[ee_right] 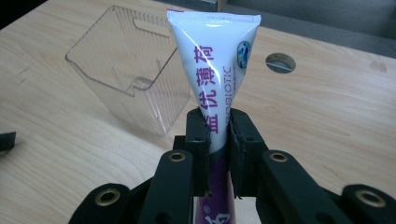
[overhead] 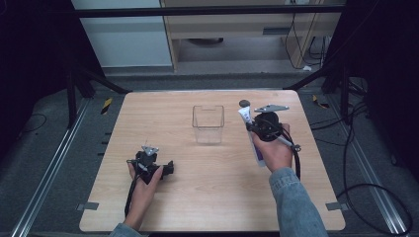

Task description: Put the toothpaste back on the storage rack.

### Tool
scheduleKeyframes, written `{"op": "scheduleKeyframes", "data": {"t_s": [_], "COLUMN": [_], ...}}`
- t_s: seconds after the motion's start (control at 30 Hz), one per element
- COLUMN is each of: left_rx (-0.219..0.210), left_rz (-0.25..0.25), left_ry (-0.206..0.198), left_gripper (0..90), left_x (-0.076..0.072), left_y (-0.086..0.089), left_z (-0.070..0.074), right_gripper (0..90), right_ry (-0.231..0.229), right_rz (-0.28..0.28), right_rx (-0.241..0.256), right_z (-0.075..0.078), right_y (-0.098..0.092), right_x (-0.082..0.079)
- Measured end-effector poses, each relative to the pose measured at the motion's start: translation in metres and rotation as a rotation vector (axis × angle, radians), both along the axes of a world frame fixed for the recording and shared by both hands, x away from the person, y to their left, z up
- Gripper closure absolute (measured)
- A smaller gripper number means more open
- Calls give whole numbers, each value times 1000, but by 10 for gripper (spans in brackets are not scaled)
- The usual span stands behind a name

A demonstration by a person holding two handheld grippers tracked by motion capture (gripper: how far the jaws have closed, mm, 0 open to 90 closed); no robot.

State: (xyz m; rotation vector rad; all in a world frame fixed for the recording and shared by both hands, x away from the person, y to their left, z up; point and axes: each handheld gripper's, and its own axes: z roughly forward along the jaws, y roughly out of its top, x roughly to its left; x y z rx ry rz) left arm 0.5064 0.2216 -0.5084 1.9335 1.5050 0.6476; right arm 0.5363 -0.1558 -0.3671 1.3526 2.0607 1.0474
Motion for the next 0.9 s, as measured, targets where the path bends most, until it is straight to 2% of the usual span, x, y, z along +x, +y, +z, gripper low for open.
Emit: {"op": "scheduleKeyframes", "data": {"t_s": [0.17, 0.4, 0.5, 0.9], "left_rx": [0, 0, 0, 0], "left_rz": [0, 5, 5, 6], "left_ry": [0, -1, -1, -2], "left_gripper": [0, 0, 0, 0], "left_x": [0, 1, 1, 1], "left_y": [0, -1, -1, -1], "left_z": [0, 0, 0, 0], "right_gripper": [797, 797, 797, 797], "right_ry": [-30, -76, -82, -125], "right_rz": [-6, -21, -30, -33], "right_rx": [32, 53, 62, 57], "right_z": [7, 21, 22, 29], "right_y": [3, 6, 6, 16], "right_x": [5, 12, 15, 23]}}
